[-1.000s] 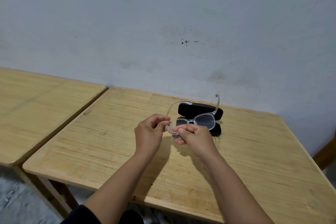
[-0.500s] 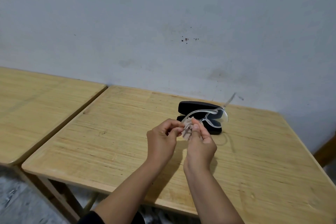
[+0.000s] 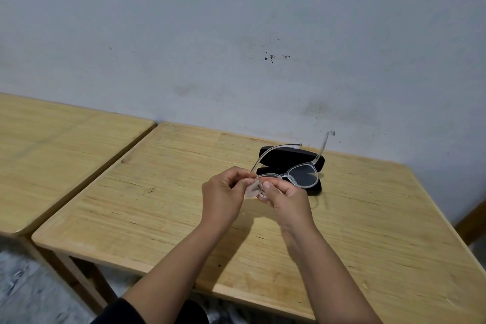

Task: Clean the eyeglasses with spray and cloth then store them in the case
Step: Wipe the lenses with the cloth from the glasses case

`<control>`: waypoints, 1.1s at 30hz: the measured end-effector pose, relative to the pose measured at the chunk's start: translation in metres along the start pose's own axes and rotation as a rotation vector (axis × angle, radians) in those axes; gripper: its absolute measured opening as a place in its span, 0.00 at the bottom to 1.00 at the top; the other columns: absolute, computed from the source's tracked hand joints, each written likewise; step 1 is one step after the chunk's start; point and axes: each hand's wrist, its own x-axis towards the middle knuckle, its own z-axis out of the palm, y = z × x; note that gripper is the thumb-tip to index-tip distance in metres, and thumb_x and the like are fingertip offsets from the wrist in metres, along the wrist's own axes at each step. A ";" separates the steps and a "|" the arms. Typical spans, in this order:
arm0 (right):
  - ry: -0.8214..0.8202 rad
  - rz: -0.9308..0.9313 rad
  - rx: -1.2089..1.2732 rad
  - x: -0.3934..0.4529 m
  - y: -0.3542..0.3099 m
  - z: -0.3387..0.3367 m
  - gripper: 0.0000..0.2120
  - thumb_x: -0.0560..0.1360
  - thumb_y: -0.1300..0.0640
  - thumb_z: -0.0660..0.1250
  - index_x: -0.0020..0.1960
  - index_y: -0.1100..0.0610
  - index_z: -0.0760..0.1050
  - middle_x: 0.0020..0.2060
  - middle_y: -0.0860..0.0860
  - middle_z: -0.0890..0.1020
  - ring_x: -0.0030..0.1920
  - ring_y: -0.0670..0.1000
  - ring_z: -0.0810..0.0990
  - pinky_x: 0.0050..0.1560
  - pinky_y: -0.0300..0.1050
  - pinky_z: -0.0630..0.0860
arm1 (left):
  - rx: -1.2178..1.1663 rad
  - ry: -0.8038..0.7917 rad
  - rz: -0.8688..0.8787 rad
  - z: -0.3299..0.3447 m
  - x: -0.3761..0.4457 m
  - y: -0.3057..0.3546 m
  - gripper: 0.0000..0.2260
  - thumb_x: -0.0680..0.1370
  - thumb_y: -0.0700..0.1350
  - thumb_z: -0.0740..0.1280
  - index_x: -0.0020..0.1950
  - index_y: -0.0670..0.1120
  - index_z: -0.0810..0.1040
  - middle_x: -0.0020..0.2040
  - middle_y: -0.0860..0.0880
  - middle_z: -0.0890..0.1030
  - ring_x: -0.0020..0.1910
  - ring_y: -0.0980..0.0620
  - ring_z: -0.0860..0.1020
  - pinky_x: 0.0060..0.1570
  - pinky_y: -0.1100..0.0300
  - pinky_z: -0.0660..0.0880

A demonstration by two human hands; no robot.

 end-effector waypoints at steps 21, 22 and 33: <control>0.558 0.031 0.392 -0.010 -0.002 0.034 0.09 0.72 0.65 0.67 0.43 0.52 0.81 0.42 0.48 0.84 0.45 0.45 0.82 0.46 0.34 0.76 | -0.051 0.034 -0.018 0.006 -0.006 0.004 0.12 0.72 0.37 0.70 0.36 0.54 0.81 0.33 0.61 0.83 0.35 0.60 0.82 0.39 0.69 0.77; 0.566 0.015 0.381 -0.010 -0.002 0.034 0.09 0.73 0.65 0.67 0.44 0.51 0.81 0.42 0.47 0.84 0.45 0.44 0.81 0.45 0.32 0.75 | -0.045 0.028 -0.014 0.007 -0.007 0.004 0.12 0.72 0.37 0.70 0.36 0.55 0.81 0.33 0.61 0.83 0.35 0.60 0.82 0.38 0.69 0.77; 0.098 -0.085 0.047 -0.006 0.003 0.012 0.08 0.75 0.61 0.66 0.45 0.50 0.81 0.43 0.48 0.85 0.44 0.41 0.83 0.44 0.33 0.76 | -0.085 -0.035 0.007 -0.001 -0.001 0.006 0.07 0.71 0.35 0.70 0.41 0.48 0.83 0.37 0.52 0.84 0.37 0.57 0.82 0.37 0.71 0.75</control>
